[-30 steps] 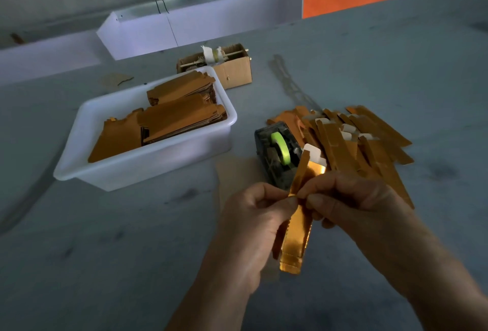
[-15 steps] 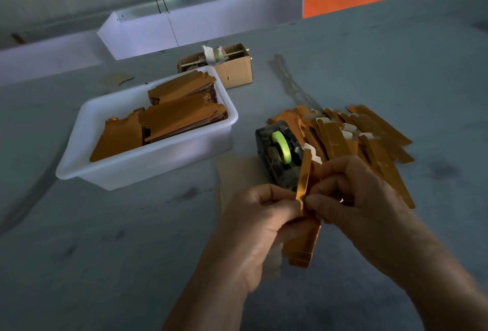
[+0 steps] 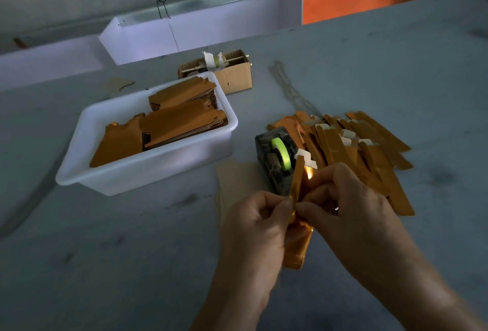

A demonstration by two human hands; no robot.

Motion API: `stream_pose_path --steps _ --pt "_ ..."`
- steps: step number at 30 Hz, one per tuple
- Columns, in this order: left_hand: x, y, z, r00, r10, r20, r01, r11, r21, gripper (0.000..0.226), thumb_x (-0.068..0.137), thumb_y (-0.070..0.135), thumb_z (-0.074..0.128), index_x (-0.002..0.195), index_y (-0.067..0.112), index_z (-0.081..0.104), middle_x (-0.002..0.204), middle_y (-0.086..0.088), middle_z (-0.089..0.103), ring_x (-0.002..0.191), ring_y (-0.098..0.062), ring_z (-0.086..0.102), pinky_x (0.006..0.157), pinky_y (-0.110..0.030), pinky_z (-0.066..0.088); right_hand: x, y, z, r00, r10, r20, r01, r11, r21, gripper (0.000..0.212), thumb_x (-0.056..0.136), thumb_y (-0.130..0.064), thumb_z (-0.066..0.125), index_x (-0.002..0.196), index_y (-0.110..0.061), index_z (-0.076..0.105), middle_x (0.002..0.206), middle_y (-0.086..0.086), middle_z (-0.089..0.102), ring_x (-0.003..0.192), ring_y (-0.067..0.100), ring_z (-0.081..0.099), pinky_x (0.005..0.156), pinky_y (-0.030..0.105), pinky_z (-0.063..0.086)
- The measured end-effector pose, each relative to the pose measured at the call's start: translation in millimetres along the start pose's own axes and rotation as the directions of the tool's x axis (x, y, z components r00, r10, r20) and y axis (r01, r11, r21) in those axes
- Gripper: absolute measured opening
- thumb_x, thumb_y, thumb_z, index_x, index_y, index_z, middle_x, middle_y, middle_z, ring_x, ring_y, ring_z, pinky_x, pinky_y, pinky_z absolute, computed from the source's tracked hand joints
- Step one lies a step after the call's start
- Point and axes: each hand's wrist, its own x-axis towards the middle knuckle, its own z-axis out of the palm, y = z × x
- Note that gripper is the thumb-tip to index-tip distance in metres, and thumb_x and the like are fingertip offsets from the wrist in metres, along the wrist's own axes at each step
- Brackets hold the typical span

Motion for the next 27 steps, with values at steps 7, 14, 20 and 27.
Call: stream_pose_path --steps 7,14,20,27 --pt "-9 -4 10 0.944 0.300 -0.135 -0.264 0.935 0.235 0.020 0.090 0.014 0.062 0.070 0.018 0.065 0.064 0.000 0.069 0.059 -0.011 0.066 0.054 -0.027 0.054 1 -6 -1 0.998 -0.009 -0.056 0.005 0.997 -0.071 0.027 0.079 -0.030 0.071 0.089 -0.031 0.046 0.070 -0.013 0.062 0.064 -0.006 0.056 0.058 -0.002 0.041" --pt "-8 -5 6 0.930 0.325 -0.169 -0.273 0.923 0.269 0.019 0.090 0.016 0.062 0.072 0.021 0.065 0.064 0.004 0.068 0.056 -0.005 0.065 0.052 -0.019 0.050 -1 -10 4 0.993 0.012 -0.116 -0.032 0.984 -0.174 0.037 0.072 -0.049 0.069 0.090 -0.032 0.041 0.065 -0.013 0.056 0.060 0.000 0.056 0.052 0.019 0.048" --pt "-6 6 0 0.975 0.199 -0.095 -0.176 0.963 0.205 0.013 0.091 0.020 0.061 0.080 0.019 0.068 0.074 -0.002 0.071 0.069 -0.017 0.069 0.066 -0.044 0.060 -1 -5 5 0.996 0.071 -0.056 -0.062 0.987 0.150 0.031 0.059 -0.057 0.059 0.081 -0.037 0.049 0.069 -0.012 0.061 0.074 -0.012 0.057 0.053 0.003 0.042" --pt "-4 11 -10 0.998 -0.021 0.057 0.021 1.000 0.005 0.018 0.093 0.016 0.058 0.080 0.012 0.069 0.070 -0.003 0.071 0.061 -0.013 0.068 0.053 -0.021 0.053 0 -1 10 0.989 0.068 0.130 -0.116 0.906 0.406 0.016 0.087 -0.023 0.058 0.086 -0.039 0.061 0.079 -0.015 0.067 0.073 0.002 0.064 0.063 0.018 0.049"
